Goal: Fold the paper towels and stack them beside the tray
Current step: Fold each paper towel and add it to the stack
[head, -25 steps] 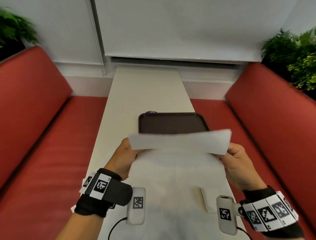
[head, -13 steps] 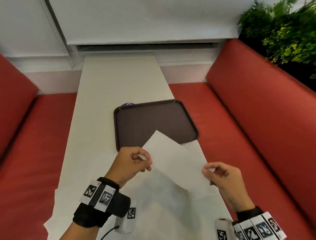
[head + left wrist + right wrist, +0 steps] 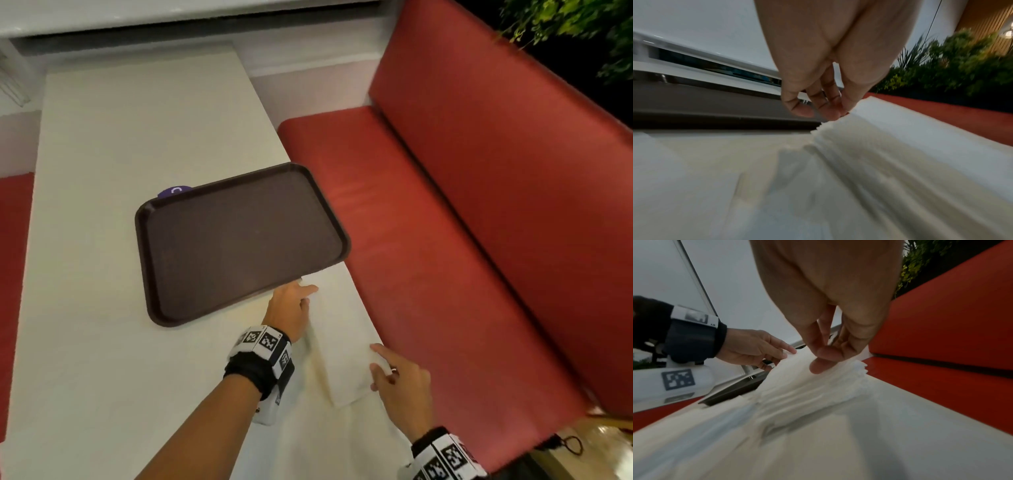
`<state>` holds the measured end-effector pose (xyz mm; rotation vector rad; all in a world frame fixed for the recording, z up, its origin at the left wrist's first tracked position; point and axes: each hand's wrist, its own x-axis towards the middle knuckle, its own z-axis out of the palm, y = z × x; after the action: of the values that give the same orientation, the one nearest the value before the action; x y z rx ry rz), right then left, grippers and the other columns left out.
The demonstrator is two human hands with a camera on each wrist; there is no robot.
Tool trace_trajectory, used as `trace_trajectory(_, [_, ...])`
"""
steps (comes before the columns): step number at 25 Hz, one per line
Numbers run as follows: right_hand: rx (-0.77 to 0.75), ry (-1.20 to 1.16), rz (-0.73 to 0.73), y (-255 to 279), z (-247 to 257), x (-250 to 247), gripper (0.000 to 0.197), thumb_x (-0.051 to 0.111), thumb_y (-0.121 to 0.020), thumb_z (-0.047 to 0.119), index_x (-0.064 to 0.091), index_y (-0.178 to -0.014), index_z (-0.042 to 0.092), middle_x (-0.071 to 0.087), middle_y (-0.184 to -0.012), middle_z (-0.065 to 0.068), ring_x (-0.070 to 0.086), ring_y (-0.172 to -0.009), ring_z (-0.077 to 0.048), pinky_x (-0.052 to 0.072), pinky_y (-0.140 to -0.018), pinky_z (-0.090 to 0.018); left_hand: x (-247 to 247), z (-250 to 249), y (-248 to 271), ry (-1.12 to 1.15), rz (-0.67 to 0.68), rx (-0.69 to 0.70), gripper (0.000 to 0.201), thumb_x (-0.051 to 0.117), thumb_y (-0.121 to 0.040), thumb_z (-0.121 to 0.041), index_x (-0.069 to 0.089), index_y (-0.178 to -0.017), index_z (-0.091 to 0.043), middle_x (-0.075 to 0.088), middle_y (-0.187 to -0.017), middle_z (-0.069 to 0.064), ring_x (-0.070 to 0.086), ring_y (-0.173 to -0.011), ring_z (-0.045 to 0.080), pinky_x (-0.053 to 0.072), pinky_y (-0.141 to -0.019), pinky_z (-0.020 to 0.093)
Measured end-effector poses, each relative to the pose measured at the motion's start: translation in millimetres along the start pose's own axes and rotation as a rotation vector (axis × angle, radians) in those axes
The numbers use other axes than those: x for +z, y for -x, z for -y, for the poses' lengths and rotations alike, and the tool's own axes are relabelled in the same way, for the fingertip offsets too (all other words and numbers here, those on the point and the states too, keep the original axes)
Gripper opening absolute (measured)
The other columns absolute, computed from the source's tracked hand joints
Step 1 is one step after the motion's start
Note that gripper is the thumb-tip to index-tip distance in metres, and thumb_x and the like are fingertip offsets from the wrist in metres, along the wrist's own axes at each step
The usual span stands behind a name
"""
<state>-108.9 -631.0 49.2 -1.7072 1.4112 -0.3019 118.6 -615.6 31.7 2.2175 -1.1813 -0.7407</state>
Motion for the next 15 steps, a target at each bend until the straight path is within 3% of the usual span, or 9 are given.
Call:
trace_trajectory(2, [-0.043, 0.108, 0.056, -10, -9, 4, 0.037, 0.059, -0.089, 0.008, 0.064, -0.122, 0.024, 0.057, -0.064, 0.014, 0.055, -0.047, -0.005, 0.040, -0.053, -0.004, 11, 3, -6, -0.105, 0.105, -0.062, 0.043, 0.040, -0.092, -0.010, 0.056, -0.126, -0.032, 0.057, -0.108, 0.010, 0.056, -0.103, 0.031, 0.045, -0.095, 0.043])
trace_trajectory(3, [-0.068, 0.179, 0.089, -13, -15, 6, 0.039, 0.058, -0.089, 0.012, 0.061, -0.125, 0.028, 0.048, -0.058, 0.015, 0.048, -0.042, -0.009, 0.045, -0.057, -0.010, 14, 2, -6, -0.145, 0.146, -0.087, 0.045, 0.038, -0.092, -0.011, 0.052, -0.128, -0.036, 0.055, -0.107, 0.009, 0.055, -0.103, 0.031, 0.044, -0.096, 0.043])
trace_trajectory(5, [-0.062, 0.307, 0.139, -19, -26, 6, 0.044, 0.055, -0.089, 0.023, 0.054, -0.128, 0.042, 0.040, -0.048, 0.009, 0.038, -0.041, -0.010, 0.053, -0.063, -0.025, 16, -3, -5, -0.181, 0.176, -0.118, 0.046, 0.036, -0.093, -0.014, 0.049, -0.129, -0.038, 0.053, -0.108, 0.009, 0.054, -0.104, 0.030, 0.042, -0.096, 0.043])
trace_trajectory(7, [-0.026, 0.355, 0.159, -20, -30, 4, 0.045, 0.054, -0.088, 0.031, 0.048, -0.129, 0.049, 0.038, -0.044, 0.004, 0.037, -0.042, -0.011, 0.055, -0.065, -0.030, 15, -6, -4, -0.203, 0.158, -0.118, 0.044, 0.038, -0.093, -0.016, 0.047, -0.130, -0.039, 0.051, -0.110, 0.009, 0.053, -0.104, 0.029, 0.042, -0.096, 0.042])
trace_trajectory(10, [-0.141, 0.327, 0.049, -6, -8, -6, 0.038, 0.060, -0.090, 0.029, 0.058, -0.127, 0.038, 0.030, -0.042, 0.008, 0.038, -0.039, -0.010, 0.049, -0.056, -0.025, -2, 0, 16, -0.034, 0.014, -0.120, 0.036, 0.049, -0.091, -0.021, 0.056, -0.125, -0.034, 0.050, -0.107, 0.006, 0.054, -0.101, 0.024, 0.044, -0.095, 0.035])
trace_trajectory(12, [-0.227, 0.368, -0.019, 7, 12, -9, 0.034, 0.061, -0.090, 0.030, 0.062, -0.124, 0.033, 0.026, -0.042, 0.010, 0.032, -0.036, -0.006, 0.039, -0.051, -0.023, -23, 14, 51, 0.074, -0.067, -0.116, 0.028, 0.057, -0.088, -0.023, 0.064, -0.114, -0.031, 0.051, -0.090, 0.000, 0.053, -0.084, 0.016, 0.043, -0.083, 0.025])
trace_trajectory(15, [-0.329, 0.424, 0.077, 23, 38, 15, 0.033, 0.060, -0.090, 0.037, 0.063, -0.121, 0.028, 0.040, -0.053, 0.014, 0.038, -0.048, 0.000, 0.044, -0.059, -0.023, -55, 55, 136, 0.123, -0.066, -0.241, 0.017, 0.066, -0.084, -0.022, 0.067, -0.093, -0.036, 0.053, -0.073, -0.008, 0.052, -0.065, 0.006, 0.039, -0.069, 0.013])
